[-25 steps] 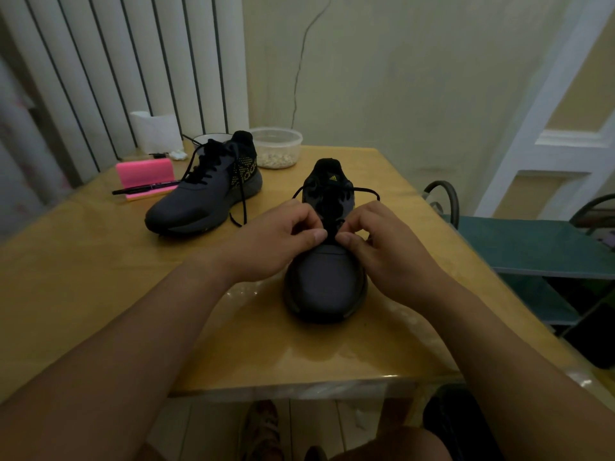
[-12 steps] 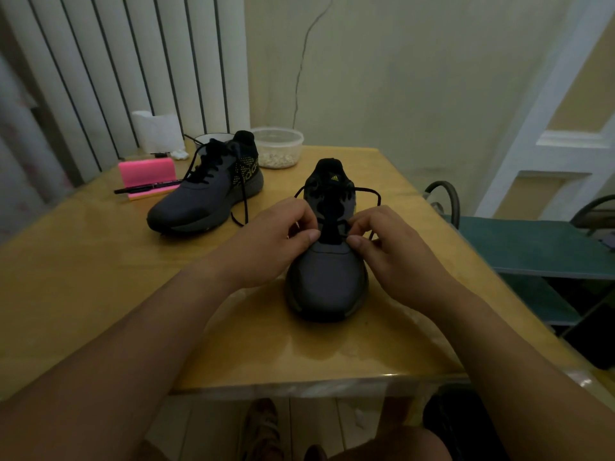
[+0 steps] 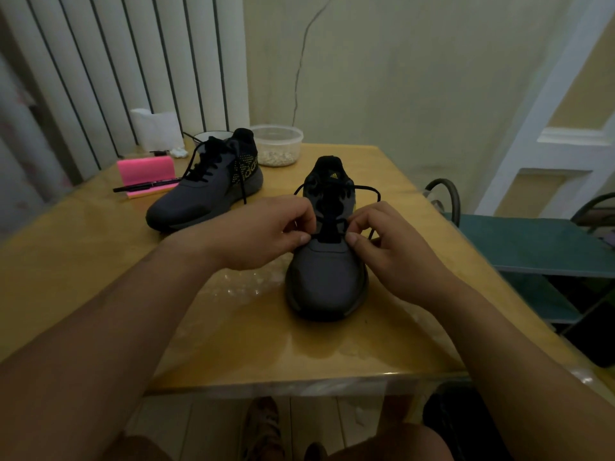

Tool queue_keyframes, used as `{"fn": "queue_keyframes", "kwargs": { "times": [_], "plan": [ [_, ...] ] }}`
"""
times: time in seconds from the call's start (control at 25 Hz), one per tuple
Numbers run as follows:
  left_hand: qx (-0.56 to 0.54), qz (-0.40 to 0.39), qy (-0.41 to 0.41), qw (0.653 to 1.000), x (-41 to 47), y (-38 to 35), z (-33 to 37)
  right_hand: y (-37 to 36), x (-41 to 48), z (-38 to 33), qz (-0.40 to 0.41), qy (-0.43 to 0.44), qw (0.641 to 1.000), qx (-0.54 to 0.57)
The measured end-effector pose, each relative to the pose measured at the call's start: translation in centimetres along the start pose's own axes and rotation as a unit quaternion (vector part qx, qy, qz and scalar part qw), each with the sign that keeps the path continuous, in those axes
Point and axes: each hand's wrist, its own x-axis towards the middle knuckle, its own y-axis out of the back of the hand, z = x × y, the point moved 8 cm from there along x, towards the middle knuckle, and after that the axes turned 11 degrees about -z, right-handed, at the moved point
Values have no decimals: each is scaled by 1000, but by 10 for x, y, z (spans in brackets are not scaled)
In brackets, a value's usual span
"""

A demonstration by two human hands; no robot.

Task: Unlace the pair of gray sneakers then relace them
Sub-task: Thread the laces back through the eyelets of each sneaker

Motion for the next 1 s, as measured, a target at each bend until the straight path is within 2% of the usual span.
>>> {"fn": "queue_keyframes", "kwargs": {
  "times": [0.12,0.2,0.4,0.84,1.0],
  "plan": [
    [36,-13,-7,999,2,-1,3,0,0,0,3,-5,1000,5],
    [33,5,-20,999,2,-4,5,-1,0,0,10,-11,1000,15],
    [-36,80,-26,996,-6,-7,5,-1,0,0,11,-11,1000,16],
    [-121,76,20,990,-2,-14,2,-2,3,-1,4,-9,1000,1],
    [-132,80,34,987,-3,-19,2,-5,5,7,-58,-30,995,79]
  ]
}}
